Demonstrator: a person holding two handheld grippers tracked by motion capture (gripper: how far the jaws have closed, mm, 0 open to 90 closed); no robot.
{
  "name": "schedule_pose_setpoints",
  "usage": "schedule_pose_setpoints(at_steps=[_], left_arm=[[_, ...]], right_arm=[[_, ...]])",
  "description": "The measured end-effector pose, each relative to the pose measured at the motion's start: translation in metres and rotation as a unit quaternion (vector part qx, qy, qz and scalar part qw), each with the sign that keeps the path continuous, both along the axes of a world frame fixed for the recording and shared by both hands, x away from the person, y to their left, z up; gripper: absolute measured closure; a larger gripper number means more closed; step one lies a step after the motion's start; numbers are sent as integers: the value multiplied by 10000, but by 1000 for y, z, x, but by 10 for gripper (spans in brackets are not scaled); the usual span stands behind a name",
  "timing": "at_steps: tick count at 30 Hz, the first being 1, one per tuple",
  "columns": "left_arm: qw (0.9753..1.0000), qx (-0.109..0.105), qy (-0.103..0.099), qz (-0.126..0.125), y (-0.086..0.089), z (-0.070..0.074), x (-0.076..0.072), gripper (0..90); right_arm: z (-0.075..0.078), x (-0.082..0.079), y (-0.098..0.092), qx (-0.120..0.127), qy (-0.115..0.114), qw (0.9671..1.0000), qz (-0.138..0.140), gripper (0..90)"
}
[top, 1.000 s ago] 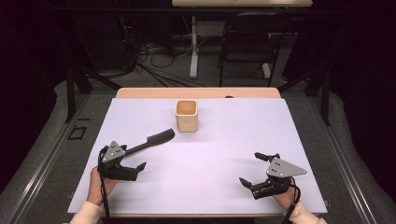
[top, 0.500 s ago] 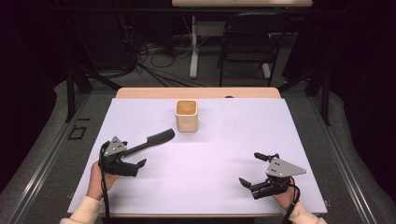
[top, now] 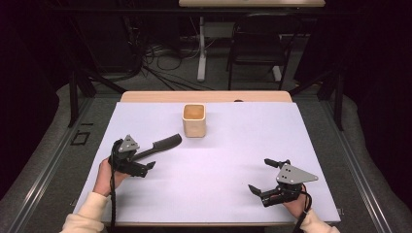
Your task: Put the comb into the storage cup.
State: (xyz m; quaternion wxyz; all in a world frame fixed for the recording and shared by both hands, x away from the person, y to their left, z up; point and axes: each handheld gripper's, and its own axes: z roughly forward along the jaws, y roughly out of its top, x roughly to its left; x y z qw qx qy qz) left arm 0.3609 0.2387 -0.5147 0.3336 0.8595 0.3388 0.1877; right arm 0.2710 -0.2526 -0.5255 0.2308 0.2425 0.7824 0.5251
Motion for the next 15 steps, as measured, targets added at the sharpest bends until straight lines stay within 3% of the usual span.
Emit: schedule_pose_setpoints(at_steps=[9, 10, 12, 13, 15], left_arm=[[9987, 457, 189, -127, -6, -2, 14, 0], [9979, 584, 216, -151, -6, -1, 17, 0], [9975, 642, 227, -166, -7, -1, 18, 0], [9963, 792, 264, -183, -9, 0, 20, 0], [9957, 850, 298, -195, -10, 0, 22, 0]], right_arm=[[-1, 1, 1, -17, 19, 10000, -4, 0], [-1, 1, 1, -36, 24, 10000, 6, 0], [-1, 1, 2, -32, 36, 10000, 29, 0], [-1, 0, 2, -25, 40, 10000, 44, 0], [-1, 1, 2, -33, 29, 10000, 42, 0]])
